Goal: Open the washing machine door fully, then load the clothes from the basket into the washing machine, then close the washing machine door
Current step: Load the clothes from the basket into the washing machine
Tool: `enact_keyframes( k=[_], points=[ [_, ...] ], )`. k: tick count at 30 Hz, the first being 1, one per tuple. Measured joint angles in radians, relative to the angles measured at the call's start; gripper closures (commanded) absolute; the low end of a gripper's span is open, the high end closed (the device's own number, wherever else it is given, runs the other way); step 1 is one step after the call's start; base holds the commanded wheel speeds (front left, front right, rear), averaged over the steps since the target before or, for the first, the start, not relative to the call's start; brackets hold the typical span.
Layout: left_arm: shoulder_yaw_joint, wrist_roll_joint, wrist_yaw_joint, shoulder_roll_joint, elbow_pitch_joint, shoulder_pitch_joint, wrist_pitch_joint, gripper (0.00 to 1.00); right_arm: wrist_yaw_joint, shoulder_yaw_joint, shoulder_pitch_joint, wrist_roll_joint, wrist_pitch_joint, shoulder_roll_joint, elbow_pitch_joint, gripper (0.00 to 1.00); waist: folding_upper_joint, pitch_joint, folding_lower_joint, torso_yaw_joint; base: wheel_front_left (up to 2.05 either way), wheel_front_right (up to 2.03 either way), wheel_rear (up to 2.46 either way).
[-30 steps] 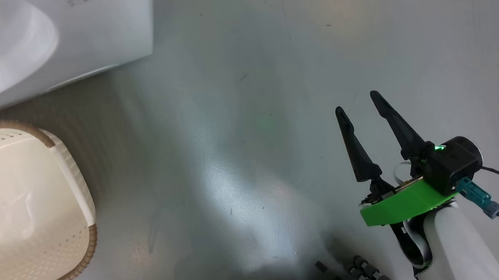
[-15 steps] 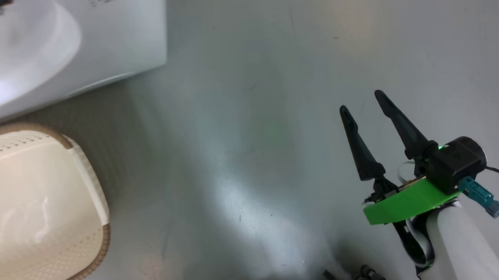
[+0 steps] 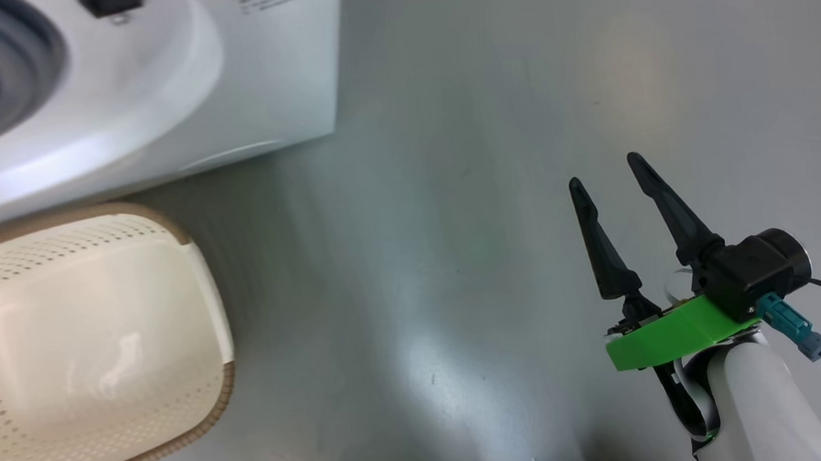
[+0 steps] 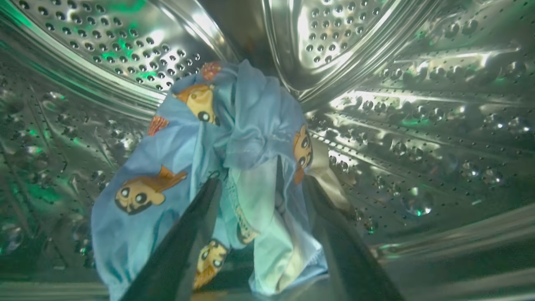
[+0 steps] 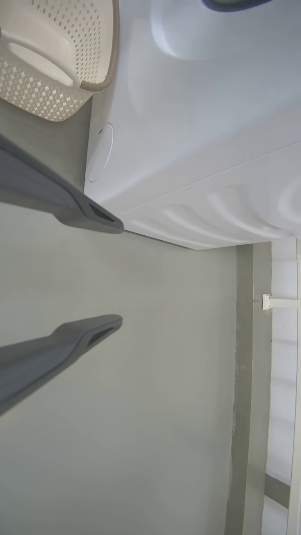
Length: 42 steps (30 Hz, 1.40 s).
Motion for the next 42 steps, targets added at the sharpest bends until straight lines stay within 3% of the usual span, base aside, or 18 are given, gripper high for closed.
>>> enact_keyframes(
  k=[6,12,22,28,42],
  points=[
    [-0.076,-0.099,0.0,0.002,-0.09,0.074,0.114,0.0,0.0,0.0,0.012,-0.01,0.0,0.0,0.002,0.0,0.0,-0.047,0.0,0.031,0.0,0.0,0.0],
    [-0.137,-0.189,0.0,0.054,-0.207,0.173,0.169,0.0,0.0,-0.003,0.022,-0.01,0.001,-0.001,0.007,0.0,0.0,-0.096,0.0,0.05,0.0,0.0,0.0],
    [-0.161,-0.293,0.0,0.125,-0.363,0.352,0.128,0.0,0.0,-0.015,0.048,-0.01,0.001,-0.001,0.02,0.0,0.0,-0.175,0.0,0.07,0.0,0.0,0.0],
    [-0.164,-0.328,0.003,0.13,-0.463,0.499,0.072,0.0,0.0,-0.04,0.076,-0.01,0.003,-0.001,0.023,0.0,-0.0001,-0.237,0.0,0.086,0.0,0.0,0.0],
    [-0.14,-0.396,0.17,0.124,-0.814,0.941,-0.031,0.0,0.0,-0.075,0.168,-0.01,0.038,-0.001,0.013,0.0,0.0,-0.403,0.0,0.145,0.0,0.0,0.0]
  ],
)
